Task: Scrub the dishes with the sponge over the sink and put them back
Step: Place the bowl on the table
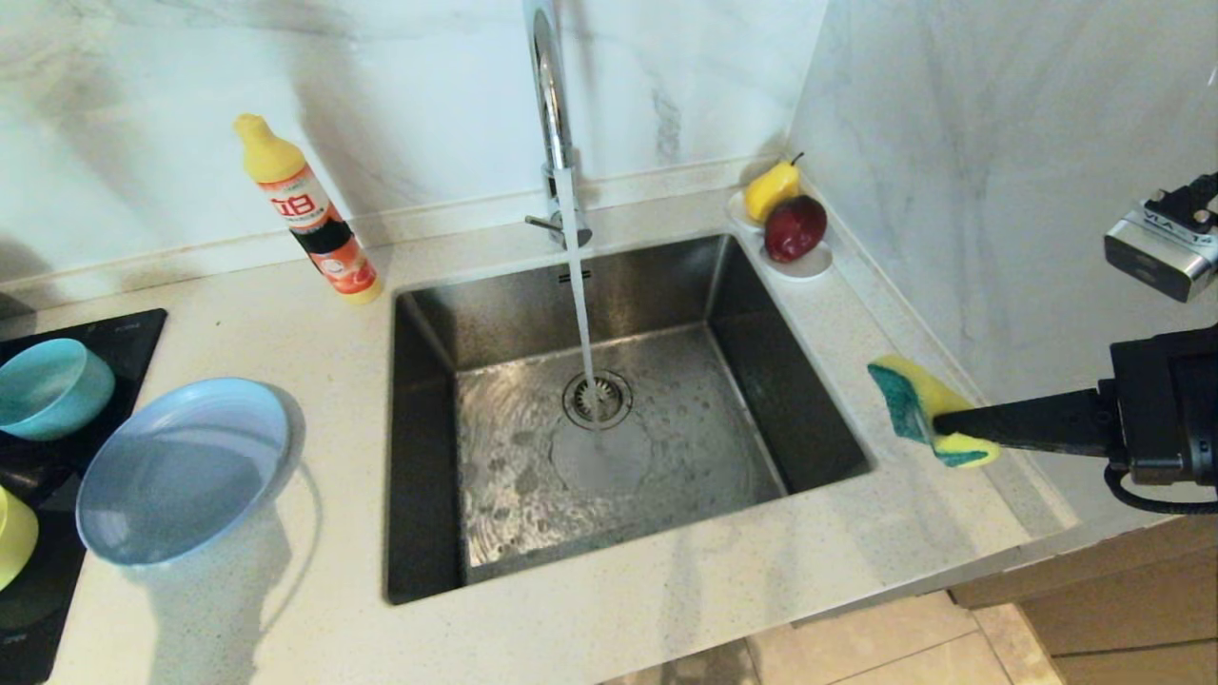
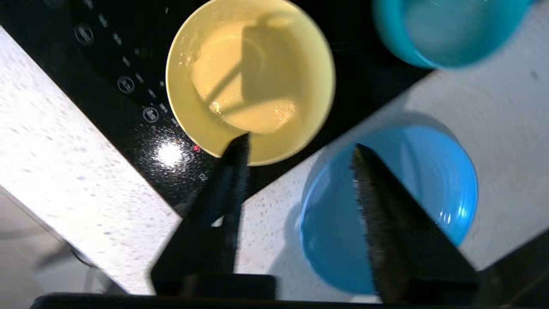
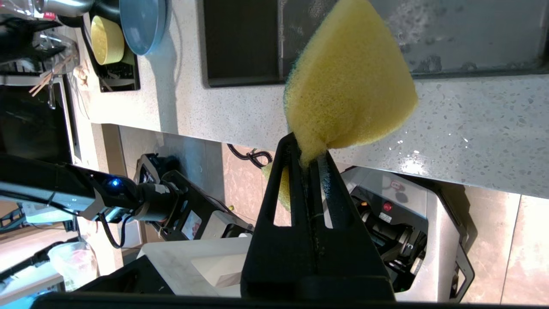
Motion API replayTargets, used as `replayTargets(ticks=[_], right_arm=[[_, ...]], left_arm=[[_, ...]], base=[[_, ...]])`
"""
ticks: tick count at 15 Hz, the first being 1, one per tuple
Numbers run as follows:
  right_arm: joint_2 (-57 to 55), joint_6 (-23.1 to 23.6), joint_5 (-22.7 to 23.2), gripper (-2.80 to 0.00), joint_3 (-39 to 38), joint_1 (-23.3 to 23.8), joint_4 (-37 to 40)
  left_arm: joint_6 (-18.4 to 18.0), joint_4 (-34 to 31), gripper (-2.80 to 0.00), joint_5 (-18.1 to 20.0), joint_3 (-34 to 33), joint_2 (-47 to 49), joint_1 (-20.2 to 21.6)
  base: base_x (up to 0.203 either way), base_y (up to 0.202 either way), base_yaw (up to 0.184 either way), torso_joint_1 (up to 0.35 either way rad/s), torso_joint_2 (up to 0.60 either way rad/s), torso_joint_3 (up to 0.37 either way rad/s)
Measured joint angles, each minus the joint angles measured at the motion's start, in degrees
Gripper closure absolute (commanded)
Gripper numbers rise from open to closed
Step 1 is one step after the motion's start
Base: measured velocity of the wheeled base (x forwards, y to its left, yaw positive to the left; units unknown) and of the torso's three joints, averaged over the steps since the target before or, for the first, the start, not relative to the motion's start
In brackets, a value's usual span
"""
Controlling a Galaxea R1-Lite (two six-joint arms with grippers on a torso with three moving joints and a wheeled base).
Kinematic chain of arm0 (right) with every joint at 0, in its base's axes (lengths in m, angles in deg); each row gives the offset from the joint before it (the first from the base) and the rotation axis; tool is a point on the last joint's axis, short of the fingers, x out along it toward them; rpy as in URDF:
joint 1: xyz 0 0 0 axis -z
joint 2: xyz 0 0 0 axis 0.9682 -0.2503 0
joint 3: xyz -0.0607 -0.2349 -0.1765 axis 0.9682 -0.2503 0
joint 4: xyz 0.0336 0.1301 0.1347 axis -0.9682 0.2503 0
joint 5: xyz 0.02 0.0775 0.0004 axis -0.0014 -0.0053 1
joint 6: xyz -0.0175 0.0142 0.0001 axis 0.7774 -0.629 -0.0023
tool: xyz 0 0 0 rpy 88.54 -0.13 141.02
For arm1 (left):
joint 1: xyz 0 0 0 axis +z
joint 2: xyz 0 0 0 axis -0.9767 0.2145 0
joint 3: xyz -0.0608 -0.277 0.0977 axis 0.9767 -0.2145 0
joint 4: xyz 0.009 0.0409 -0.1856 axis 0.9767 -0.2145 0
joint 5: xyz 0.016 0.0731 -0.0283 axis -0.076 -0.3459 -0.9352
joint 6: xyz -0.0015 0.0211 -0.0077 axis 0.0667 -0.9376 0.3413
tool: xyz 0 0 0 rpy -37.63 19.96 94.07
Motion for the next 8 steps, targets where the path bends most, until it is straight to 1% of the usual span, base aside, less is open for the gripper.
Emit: replayTargets(ticks=[1, 4, 5, 6, 8], right_arm=[[-0.01, 0.01, -0.01, 0.00, 0.00, 0.00, -0.01], [-0.01, 0.02, 0.00, 0.00, -0.51, 0.00, -0.07], [0.07, 0.03, -0.02, 0.00, -0.77, 0.00, -0.13], [0.16, 0.06, -0.02, 0.00, -0.99, 0.00, -0.24], [0.27, 0.09, -0.05, 0.00, -1.24, 0.00, -0.29]], left_arm=[[-2.03, -0.48, 0.00, 0.24, -0.20, -1.30, -0.03], [-10.87, -2.26, 0.00, 0.69, -3.99, -4.37, -0.99], [-13.62, -2.36, 0.00, 0.66, -6.68, -5.06, -2.50], [-15.59, -2.36, 0.00, 0.56, -9.09, -5.53, -4.45], [-17.17, -2.21, 0.00, 0.22, -13.14, -6.01, -9.02]], base=[[0.000, 0.000, 0.000, 0.000, 0.00, 0.000], [0.000, 0.000, 0.000, 0.000, 0.00, 0.000], [0.000, 0.000, 0.000, 0.000, 0.00, 0.000], [0.000, 0.000, 0.000, 0.000, 0.00, 0.000], [0.000, 0.000, 0.000, 0.000, 0.00, 0.000]])
